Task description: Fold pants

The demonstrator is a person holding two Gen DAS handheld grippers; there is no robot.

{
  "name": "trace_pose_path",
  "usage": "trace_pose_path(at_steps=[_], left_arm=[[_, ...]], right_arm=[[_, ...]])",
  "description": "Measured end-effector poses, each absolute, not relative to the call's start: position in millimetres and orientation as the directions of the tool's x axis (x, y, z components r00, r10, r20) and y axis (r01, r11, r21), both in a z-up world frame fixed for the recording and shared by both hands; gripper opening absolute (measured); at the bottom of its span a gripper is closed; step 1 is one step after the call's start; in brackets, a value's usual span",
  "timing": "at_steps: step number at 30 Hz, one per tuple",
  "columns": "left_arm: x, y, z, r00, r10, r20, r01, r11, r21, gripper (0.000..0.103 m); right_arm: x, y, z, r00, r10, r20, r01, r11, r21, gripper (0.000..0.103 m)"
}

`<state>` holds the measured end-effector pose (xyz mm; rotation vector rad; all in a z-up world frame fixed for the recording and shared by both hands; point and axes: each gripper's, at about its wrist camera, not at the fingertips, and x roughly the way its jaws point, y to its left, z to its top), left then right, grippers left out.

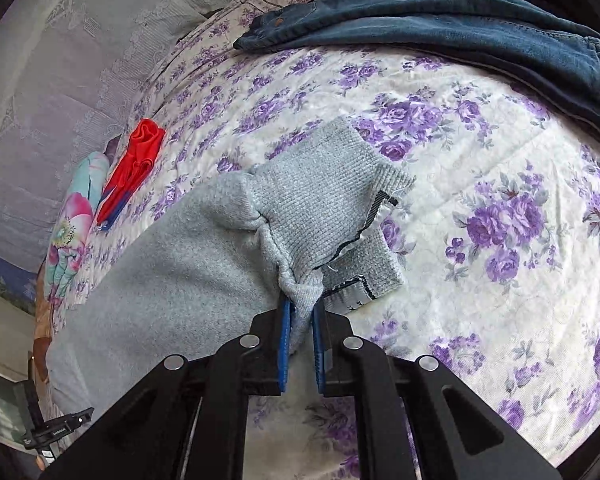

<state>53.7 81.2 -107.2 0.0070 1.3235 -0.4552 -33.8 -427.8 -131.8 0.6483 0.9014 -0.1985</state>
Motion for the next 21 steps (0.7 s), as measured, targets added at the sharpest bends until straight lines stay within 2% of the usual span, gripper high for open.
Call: trace_pose_path(at_steps=[5,8,9,11,14,17,21], left_arm=[[54.5,69.0,-90.7,0.211,-0.286,-0.935,0.334,0.92,-0.206,0.001],[59.5,56.8,-79.7,0.227,-0.319,-0.92,0.361,0.905,-0.225,0.001],[62.2,51.4,-77.4,0.231,-0.33,-0.915,0.371,0.899,-0.23,0.001],[67.7,38.9,-77.0,0.232,-0.349,-0.908,0.392,0.888,-0.241,0.001],[76.2,24.1,-105.2,0.183,-0.331,-0.926,0.416,0.879,-0.232,0.001],[71.3,37.2,-119.1,0.174,-0.407,-0.897,0.401,0.861,-0.313,0.001],[60.3,61.9,-125.1,0.131,-0.492,-0.861,0.362,0.832,-0.421,0.001]], right_arm=[[-33.0,-421.4,-123.5,0.596,0.064,-0.8,0.397,0.843,0.363,0.014],[-42.6,-419.6,-115.4,0.587,0.053,-0.808,0.425,0.829,0.363,0.03],[-47.9,-417.1,-109.4,0.585,0.031,-0.811,0.438,0.829,0.348,0.034],[-57.3,-405.3,-90.7,0.585,-0.053,-0.809,0.445,0.855,0.266,0.034],[-64.9,-382.7,-58.3,0.612,-0.147,-0.777,0.413,0.898,0.155,0.038],[-53.5,-357.8,-34.4,0.664,-0.056,-0.746,0.297,0.935,0.194,0.041],[10.1,-288.8,-16.3,0.638,0.188,-0.746,0.011,0.967,0.253,0.041]])
